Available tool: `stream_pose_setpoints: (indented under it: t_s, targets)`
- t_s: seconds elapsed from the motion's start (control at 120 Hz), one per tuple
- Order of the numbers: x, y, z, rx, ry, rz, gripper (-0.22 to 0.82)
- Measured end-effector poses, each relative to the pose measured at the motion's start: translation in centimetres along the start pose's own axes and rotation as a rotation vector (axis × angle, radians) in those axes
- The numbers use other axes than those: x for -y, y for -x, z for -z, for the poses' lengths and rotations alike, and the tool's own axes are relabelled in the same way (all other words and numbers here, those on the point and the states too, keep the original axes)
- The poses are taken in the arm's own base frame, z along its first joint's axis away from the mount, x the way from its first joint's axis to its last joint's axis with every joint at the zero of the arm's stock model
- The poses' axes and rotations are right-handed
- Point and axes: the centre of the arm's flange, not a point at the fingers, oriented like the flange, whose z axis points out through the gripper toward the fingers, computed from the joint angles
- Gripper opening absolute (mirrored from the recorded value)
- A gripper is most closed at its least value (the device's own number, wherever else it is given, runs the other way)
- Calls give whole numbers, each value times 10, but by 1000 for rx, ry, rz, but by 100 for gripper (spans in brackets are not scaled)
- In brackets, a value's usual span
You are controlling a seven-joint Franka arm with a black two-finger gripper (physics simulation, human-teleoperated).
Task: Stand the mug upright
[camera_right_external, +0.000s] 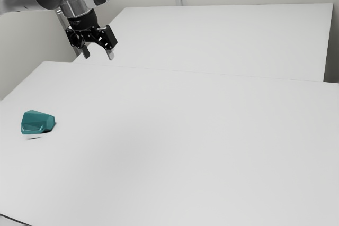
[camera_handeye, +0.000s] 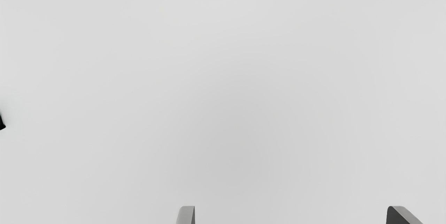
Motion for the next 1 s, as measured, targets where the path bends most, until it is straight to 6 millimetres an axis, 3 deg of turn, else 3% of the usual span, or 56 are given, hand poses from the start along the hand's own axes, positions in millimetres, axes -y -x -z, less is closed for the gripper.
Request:
stream_pose_setpoints:
  t_s: [0.108, 0.208, 0.3, 0.325, 0.392, 0.442, 0.583, 0.725, 0.867, 1.0]
  targets:
    - [6, 8, -3, 9, 1, -14, 60]
    - [45, 9, -8, 19, -2, 39, 60]
    - [103, 30, -12, 23, 13, 128, 60]
    - [130, 45, -15, 23, 23, 174, 60]
    - [223, 104, -30, 16, 50, 357, 60]
    - [266, 139, -41, 10, 63, 448, 60]
    - [327, 191, -53, -33, 59, 570, 60]
    - [388, 238, -94, -108, 120, 655, 60]
    - [447, 269, -136, -235, 249, 706, 60]
    - [516, 273, -176, -392, 343, 666, 60]
